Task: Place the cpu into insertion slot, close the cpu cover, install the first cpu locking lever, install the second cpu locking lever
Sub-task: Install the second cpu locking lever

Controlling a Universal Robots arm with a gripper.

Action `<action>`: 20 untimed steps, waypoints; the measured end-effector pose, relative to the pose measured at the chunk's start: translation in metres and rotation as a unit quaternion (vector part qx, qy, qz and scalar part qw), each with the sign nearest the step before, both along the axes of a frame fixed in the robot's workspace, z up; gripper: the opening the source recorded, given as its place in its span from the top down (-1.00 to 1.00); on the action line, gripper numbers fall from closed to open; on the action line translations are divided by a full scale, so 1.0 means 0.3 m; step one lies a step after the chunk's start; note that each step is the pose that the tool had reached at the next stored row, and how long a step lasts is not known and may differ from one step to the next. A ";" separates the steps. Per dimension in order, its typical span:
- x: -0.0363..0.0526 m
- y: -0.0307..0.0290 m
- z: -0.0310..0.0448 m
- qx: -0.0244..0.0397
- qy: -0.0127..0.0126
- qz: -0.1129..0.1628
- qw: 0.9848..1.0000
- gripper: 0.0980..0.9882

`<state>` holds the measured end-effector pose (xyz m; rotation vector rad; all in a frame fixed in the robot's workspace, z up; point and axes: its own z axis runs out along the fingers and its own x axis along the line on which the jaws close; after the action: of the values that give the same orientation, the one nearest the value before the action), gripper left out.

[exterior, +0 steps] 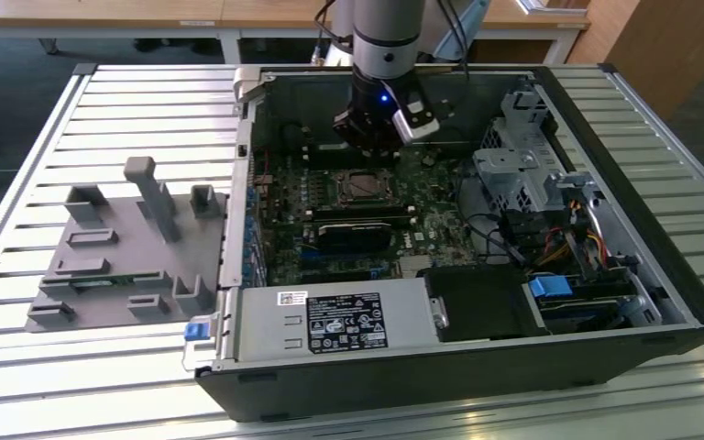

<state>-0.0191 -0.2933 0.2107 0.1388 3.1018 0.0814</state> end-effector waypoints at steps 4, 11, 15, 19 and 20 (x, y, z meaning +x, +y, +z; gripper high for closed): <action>0.000 -0.007 0.003 0.000 0.000 0.000 1.000 0.98; 0.000 -0.009 0.046 0.000 0.000 0.000 1.000 0.98; 0.000 -0.019 0.046 0.000 0.000 0.000 1.000 0.98; 0.000 -0.041 0.046 0.000 0.000 0.000 1.000 0.98; 0.000 -0.048 0.046 0.000 0.000 0.000 1.000 0.98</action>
<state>-0.0191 -0.3077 0.2246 0.1389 3.1018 0.0815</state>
